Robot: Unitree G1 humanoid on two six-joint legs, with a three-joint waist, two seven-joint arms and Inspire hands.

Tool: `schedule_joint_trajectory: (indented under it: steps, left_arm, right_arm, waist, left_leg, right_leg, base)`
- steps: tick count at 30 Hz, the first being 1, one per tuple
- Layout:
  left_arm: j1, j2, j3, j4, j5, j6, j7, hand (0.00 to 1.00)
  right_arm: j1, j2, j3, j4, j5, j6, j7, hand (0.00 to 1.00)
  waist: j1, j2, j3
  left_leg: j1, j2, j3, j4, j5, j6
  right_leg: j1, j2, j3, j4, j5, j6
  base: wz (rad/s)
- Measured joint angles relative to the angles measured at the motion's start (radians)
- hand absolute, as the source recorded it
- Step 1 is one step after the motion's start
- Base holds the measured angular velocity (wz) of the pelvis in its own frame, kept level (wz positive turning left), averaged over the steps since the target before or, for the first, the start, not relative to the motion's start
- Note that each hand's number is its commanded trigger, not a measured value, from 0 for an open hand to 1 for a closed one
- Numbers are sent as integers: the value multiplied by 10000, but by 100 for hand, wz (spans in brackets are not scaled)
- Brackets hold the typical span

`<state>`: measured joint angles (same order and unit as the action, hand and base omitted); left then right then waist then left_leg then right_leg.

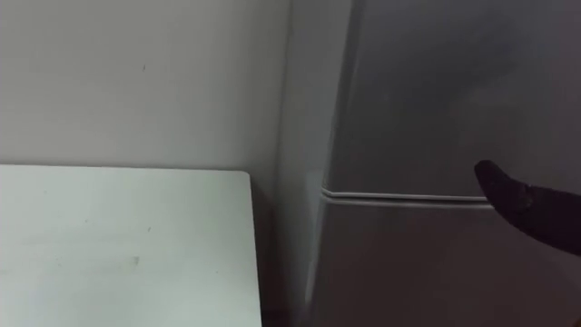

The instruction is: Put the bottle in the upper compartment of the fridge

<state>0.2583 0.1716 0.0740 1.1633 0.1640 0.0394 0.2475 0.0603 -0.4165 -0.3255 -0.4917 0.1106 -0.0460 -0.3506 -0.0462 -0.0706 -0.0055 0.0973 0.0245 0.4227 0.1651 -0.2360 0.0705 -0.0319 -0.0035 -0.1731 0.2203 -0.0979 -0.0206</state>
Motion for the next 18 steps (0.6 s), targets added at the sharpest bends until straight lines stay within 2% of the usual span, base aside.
schedule_joint_trajectory:
  steps: [3, 9, 15, 17, 18]
  left_arm:
    - [11, 1, -4, -17, 72, 0, -54, 0]
    - [-16, 9, -161, -45, 84, 41, -52, 0]
    - [-138, 68, -448, -148, 295, 86, -51, 0]
    - [-194, 52, -447, -265, 573, 217, -59, 0]
    - [-193, 52, -446, -382, 688, 267, -87, 0]
  right_arm:
    - [-43, 220, 171, 14, -51, -22, 29, 0]
    - [-263, 282, 802, 175, -95, -46, 242, 0]
    - [-648, 288, 1503, 948, -1319, -65, 225, 0]
    - [-649, 412, 1512, 1178, -1846, -175, 121, 0]
    - [-649, 455, 1510, 1510, -2234, -354, 122, 0]
  waist:
    - [42, -19, 7]
    - [204, -76, 38]
    - [284, -121, 60]
    - [249, -105, 61]
    - [241, -108, 60]
  left_leg:
    - [1, -2, -121, 6, 1, -1]
    - [-26, -16, -189, 9, 2, 1]
    - [8, -23, -316, 12, 2, 9]
    - [23, -26, -420, 20, 1, 9]
    - [31, -26, -441, 23, 1, 9]
  right_leg:
    - [52, -21, -158, -13, -1, 1]
    - [102, -54, -249, -9, -4, 0]
    - [289, -60, -331, -195, -1, 4]
    - [346, -59, -322, -200, -1, 4]
    - [367, -57, -270, -203, -1, 5]
  base:
    - [10]
    - [4]
    - [8]
    - [12]
    - [7]
